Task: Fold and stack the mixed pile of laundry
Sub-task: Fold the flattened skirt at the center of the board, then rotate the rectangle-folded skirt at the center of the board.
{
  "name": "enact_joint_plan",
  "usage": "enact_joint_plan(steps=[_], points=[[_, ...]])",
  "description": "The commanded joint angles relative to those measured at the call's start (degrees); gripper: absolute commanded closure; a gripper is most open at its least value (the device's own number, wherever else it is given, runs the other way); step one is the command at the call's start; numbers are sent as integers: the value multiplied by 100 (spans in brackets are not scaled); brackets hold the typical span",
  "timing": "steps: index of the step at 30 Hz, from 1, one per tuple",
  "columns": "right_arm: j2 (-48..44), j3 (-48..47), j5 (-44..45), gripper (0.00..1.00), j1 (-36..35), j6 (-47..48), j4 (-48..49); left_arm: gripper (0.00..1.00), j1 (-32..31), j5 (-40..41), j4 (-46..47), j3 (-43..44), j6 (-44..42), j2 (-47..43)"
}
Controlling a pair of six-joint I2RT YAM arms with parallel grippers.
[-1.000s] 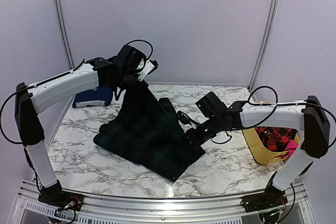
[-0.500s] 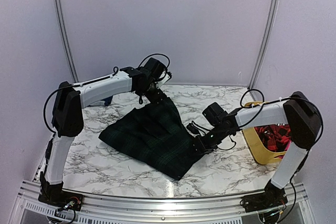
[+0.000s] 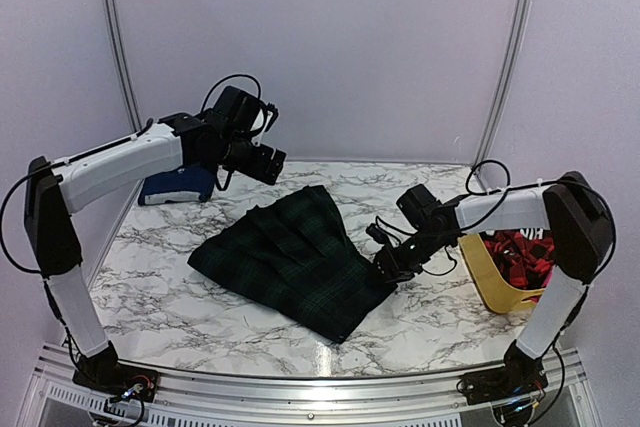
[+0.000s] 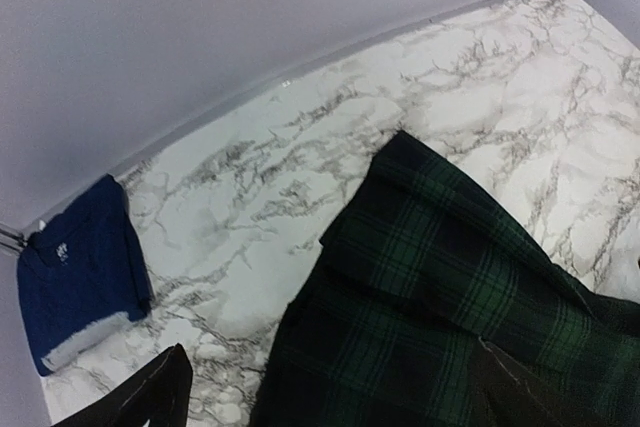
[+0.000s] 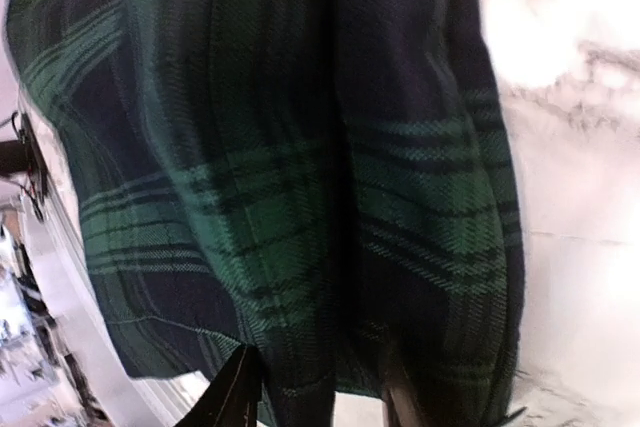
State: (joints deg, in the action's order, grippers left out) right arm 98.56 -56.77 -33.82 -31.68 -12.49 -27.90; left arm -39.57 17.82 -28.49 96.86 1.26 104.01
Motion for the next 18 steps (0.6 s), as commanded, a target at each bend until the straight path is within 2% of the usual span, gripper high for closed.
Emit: enact_joint_plan(steps=[1, 3, 8, 13, 14, 16, 18], points=[[274, -109, 2, 84, 17, 271, -222, 1, 151, -1129, -5, -736, 706, -230], [219, 115, 113, 100, 26, 263, -174, 4, 168, -1414, -3, -1090, 910, -359], [-127, 348, -70, 100, -7, -78, 83, 16, 161, -2127, 84, -2081, 1274, -625], [-277, -180, -154, 100, -95, -51, -322, 17, 160, -2150, 123, -2723, 1434, -855], [-305, -259, -181, 88, -81, -10, -425, 17, 165, -2181, 118, -2785, 1479, -928], [-349, -399, -96, 57, -12, 126, -655, 16, 163, -2289, 106, -2916, 1619, -1156], [-455, -407, 3, 45, 181, 147, -684, 16, 146, -2208, -10, -3057, 1766, -1380]])
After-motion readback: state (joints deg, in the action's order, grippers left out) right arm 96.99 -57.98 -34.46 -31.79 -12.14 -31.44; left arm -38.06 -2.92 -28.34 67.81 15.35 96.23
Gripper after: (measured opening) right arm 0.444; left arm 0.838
